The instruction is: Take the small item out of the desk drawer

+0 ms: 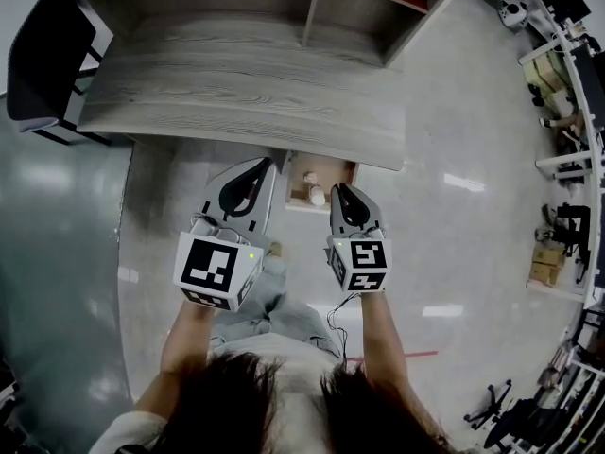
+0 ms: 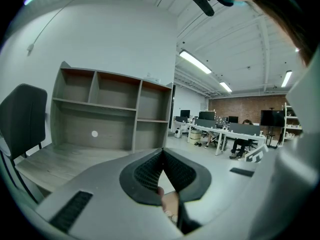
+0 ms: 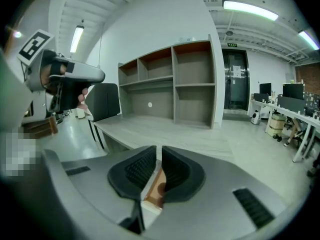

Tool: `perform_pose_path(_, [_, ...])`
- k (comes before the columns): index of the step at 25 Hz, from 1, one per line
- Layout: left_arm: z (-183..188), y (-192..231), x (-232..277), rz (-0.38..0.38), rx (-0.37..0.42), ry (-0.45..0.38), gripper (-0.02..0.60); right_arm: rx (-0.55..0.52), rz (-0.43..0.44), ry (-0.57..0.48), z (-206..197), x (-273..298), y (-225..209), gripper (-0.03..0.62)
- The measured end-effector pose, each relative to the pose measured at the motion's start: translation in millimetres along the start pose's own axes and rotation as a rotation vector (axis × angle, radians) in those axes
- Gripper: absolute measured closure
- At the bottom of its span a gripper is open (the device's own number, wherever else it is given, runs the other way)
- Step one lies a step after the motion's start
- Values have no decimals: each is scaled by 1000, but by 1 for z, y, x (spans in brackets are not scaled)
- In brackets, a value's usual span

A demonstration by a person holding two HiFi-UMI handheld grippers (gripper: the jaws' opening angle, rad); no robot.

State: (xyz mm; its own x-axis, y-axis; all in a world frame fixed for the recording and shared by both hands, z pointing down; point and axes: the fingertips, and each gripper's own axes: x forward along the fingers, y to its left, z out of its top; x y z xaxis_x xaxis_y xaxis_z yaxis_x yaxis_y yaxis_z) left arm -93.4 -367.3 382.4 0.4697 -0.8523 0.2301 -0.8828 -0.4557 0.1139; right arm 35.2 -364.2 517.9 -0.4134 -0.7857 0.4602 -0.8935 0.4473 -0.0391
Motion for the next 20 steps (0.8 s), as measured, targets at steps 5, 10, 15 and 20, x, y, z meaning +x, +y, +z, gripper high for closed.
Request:
perform_pose_path(5, [-10, 9, 7, 5, 1, 14, 569, 5, -8, 51, -22, 20, -7, 563])
perform_pose_path(10, [-20, 13, 14, 6, -10, 27, 569, 3, -7, 110, -46, 39, -14, 563])
perform_pose_path(15, [-26, 18, 20, 4, -17, 37, 569, 2, -5, 163, -64, 58, -18, 563])
perform_pose_path(20, [-31, 25, 24, 5, -21, 46, 569, 7, 7, 221, -83, 75, -16, 563])
